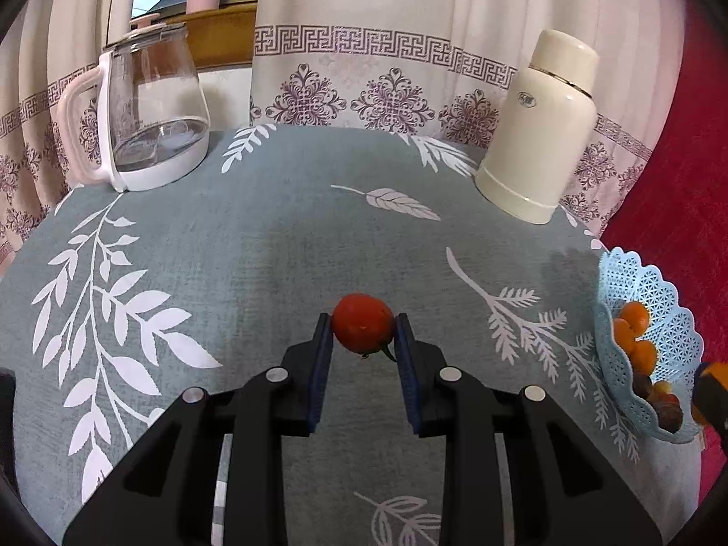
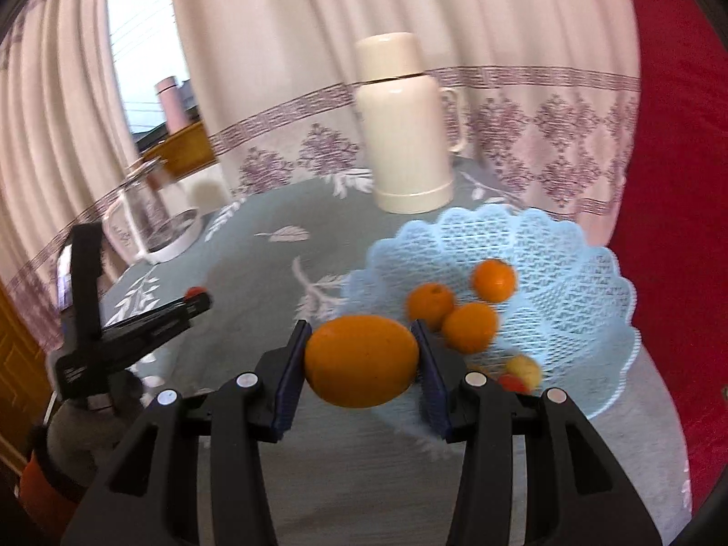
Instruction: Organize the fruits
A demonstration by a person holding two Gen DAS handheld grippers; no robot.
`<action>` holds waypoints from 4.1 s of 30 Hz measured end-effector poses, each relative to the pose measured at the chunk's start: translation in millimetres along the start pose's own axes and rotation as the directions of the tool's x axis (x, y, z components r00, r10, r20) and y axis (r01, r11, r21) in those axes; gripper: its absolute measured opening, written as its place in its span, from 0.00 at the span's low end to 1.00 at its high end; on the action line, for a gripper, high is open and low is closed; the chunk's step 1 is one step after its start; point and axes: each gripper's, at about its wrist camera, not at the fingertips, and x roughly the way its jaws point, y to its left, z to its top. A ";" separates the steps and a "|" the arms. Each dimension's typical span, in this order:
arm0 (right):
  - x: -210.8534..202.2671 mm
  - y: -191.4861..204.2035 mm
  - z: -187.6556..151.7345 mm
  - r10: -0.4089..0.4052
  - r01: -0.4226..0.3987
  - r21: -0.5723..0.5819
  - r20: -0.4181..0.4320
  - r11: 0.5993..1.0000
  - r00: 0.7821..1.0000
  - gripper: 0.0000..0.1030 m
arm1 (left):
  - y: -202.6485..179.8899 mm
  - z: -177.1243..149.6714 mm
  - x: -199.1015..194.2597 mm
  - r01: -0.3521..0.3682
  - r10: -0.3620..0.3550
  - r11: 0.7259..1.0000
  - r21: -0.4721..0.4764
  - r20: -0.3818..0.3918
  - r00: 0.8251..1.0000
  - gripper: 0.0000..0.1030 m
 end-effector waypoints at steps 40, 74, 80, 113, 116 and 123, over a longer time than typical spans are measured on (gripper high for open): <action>-6.7 -92.0 3.9 -0.286 0.283 0.143 0.006 0.949 0.958 0.50 | -16.1 0.7 -22.5 -0.038 0.034 0.998 0.052 0.075 0.997 0.28; -23.7 -96.8 -7.6 -0.338 0.325 0.153 0.065 0.933 0.939 0.76 | -100.8 -1.1 -42.2 0.102 -0.112 0.984 0.149 0.057 0.992 0.28; -21.8 -91.8 -5.2 -0.390 0.382 0.109 0.061 0.918 0.919 0.77 | -134.9 -1.2 -43.2 0.134 -0.149 0.969 0.206 0.060 0.987 0.28; -23.5 -103.8 -5.9 -0.361 0.350 0.154 0.050 0.924 0.931 0.77 | -171.9 -7.2 -26.8 0.176 -0.184 0.962 0.210 0.018 0.983 0.68; -23.5 -103.9 -6.5 -0.359 0.348 0.154 0.050 0.925 0.932 0.77 | -169.0 -7.2 -27.2 0.171 -0.179 0.964 0.205 0.021 0.984 0.70; -23.7 -103.9 -8.0 -0.357 0.346 0.160 0.047 0.925 0.933 0.77 | -157.4 -7.2 -31.1 0.146 -0.157 0.971 0.191 0.042 0.987 0.80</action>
